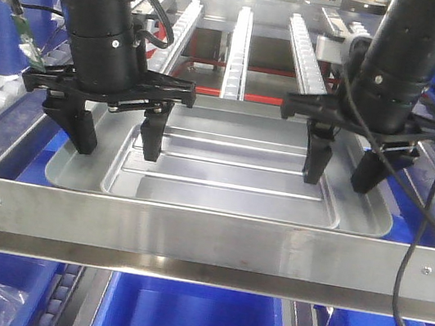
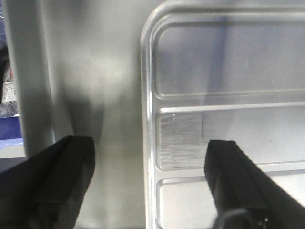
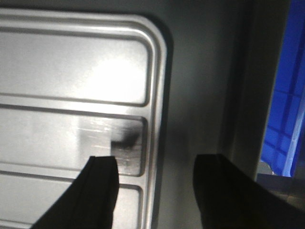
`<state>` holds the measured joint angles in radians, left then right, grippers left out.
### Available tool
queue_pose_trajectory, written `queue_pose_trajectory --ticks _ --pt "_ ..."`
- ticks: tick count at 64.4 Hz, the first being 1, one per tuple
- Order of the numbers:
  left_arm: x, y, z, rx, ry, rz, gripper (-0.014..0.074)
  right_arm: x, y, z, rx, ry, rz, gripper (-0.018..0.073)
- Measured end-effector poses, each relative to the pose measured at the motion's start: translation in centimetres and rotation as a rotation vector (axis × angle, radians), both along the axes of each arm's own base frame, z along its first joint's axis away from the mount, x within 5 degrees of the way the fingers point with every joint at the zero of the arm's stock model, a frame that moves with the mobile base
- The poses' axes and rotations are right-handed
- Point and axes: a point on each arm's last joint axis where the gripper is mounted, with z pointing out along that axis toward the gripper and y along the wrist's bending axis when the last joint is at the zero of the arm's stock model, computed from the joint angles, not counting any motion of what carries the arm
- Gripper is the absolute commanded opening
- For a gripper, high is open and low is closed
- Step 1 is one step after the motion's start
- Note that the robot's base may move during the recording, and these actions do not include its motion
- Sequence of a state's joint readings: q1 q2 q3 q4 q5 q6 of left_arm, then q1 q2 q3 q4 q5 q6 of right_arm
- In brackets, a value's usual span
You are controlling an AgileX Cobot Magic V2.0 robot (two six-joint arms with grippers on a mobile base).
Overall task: Grab silver tray and place in blue box
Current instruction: 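Close both grippers on the tray's side rims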
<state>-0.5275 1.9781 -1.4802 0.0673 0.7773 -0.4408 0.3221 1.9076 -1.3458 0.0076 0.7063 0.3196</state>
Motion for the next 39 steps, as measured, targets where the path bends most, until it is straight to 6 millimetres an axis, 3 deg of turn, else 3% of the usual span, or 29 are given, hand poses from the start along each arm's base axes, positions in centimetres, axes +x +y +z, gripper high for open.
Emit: queue_pose_trajectory --ticks 39 --pt "0.25 -0.16 -1.04 0.008 0.016 0.0 0.0389 0.27 0.12 -0.85 0.004 0.011 -0.008 0.0466"
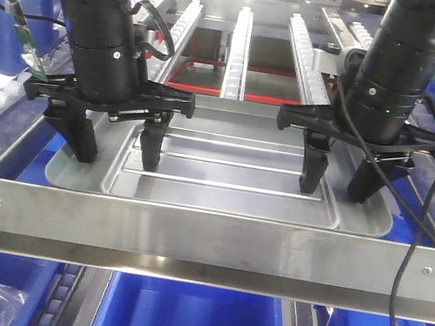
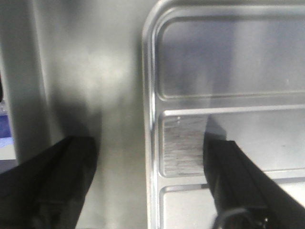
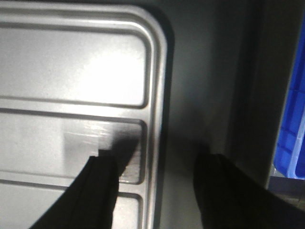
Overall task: Grab silver tray and place in blue box
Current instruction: 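Close both grippers on the tray's side rims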
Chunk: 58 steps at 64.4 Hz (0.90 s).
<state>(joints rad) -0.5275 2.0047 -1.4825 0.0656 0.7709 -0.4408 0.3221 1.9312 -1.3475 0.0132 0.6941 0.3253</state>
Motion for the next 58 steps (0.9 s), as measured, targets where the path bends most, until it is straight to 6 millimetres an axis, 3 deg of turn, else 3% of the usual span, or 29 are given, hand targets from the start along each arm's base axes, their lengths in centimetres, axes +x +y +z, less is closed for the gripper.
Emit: queue_pose_trajectory --ticks 11,23,37,50,58 --pt "0.0 0.0 0.0 0.0 0.0 0.0 0.0389 0.02 0.01 0.01 0.001 -0.002 -0.002 0.0433" --pt "0.0 0.0 0.0 0.0 0.0 0.0 0.0364 0.02 0.01 0.01 0.002 -0.002 -0.002 0.0208" --pt "-0.01 0.02 -0.01 0.003 0.001 -0.001 0.0181 0.03 0.02 0.01 0.004 -0.003 -0.004 0.007" --pt "0.03 -0.08 0.02 -0.01 -0.003 0.003 -0.0015 0.03 0.04 0.01 0.007 -0.002 -0.008 0.0057" --pt "0.03 0.0 0.01 -0.008 0.001 0.005 -0.0015 0.03 0.05 0.02 0.009 -0.002 -0.009 0.0057"
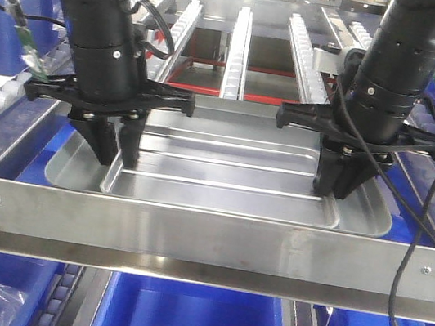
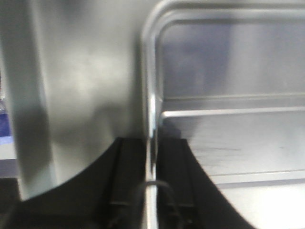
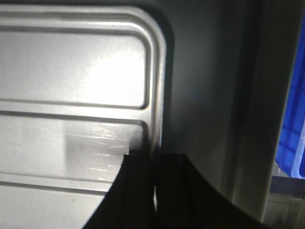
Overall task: Grab silver tray and place in blue box
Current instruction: 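Close both grippers on the tray's side rims, then lift the silver tray off the rack with both grippers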
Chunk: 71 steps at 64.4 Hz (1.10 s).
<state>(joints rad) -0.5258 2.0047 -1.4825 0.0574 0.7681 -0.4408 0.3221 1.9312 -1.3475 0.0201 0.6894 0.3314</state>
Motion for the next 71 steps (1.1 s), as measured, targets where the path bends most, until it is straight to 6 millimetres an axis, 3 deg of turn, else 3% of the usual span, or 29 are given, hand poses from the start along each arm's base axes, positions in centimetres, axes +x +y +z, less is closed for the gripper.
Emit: queue_pose_trajectory --ticks 46,63,71 --pt "0.2 -0.1 0.3 0.008 0.009 0.001 -0.0015 0.1 0.0 0.6 -0.003 0.022 -0.008 0.0057" --pt "0.1 0.0 2.1 0.015 0.018 0.012 -0.0015 -0.3 0.0 3.1 0.024 0.018 -0.066 0.0059" --pt "-0.4 0.5 4.5 -0.002 -0.018 0.046 -0.0015 -1.2 0.3 4.9 0.037 0.004 -0.067 0.0059"
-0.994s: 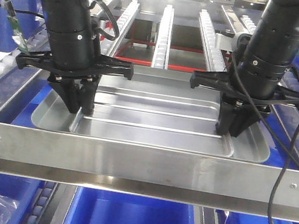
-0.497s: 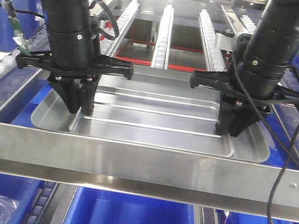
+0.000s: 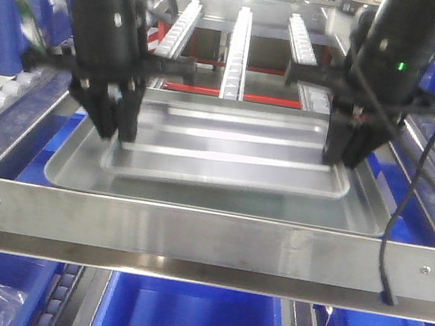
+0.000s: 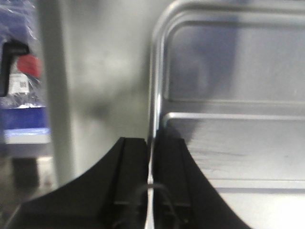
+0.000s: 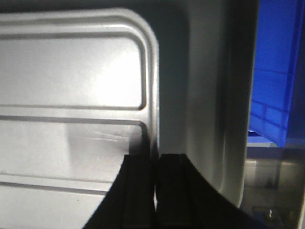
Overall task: Grab silver tray and place in blue box
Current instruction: 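Lift the silver tray off the rack with both grippers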
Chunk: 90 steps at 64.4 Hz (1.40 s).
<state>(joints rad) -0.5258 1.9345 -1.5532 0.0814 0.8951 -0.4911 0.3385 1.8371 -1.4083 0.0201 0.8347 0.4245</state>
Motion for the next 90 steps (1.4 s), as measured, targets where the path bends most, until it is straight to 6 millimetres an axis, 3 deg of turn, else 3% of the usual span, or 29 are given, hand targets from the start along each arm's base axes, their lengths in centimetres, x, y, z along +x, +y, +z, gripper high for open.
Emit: queue_pose_trajectory --ticks 13,25,49,67,90 --pt "-2.3 0.2 4.1 0.029 -0.054 -0.02 -0.0015 -1.9 1.0 2.6 0.009 -0.028 -0.003 0.0059" --pt "-5.8 -0.5 7.0 0.046 -0.095 -0.035 -0.0015 -5.7 1.6 3.8 -0.058 -0.056 -0.009 0.0059" --pt "-12.3 -0.2 6.1 0.025 -0.056 -0.031 -0.0015 -12.3 1.2 5.9 -0.029 -0.106 -0.003 0.0059" --pt "-17.0 0.2 6.3 -0.005 -0.074 -0.037 -0.0015 -16.3 1.1 4.8 0.007 -0.078 -0.009 0.0059" --pt "-17.9 0.6 6.3 -0.012 -0.078 -0.028 -0.0015 -17.5 1.1 5.2 0.033 -0.092 -0.001 0.0059"
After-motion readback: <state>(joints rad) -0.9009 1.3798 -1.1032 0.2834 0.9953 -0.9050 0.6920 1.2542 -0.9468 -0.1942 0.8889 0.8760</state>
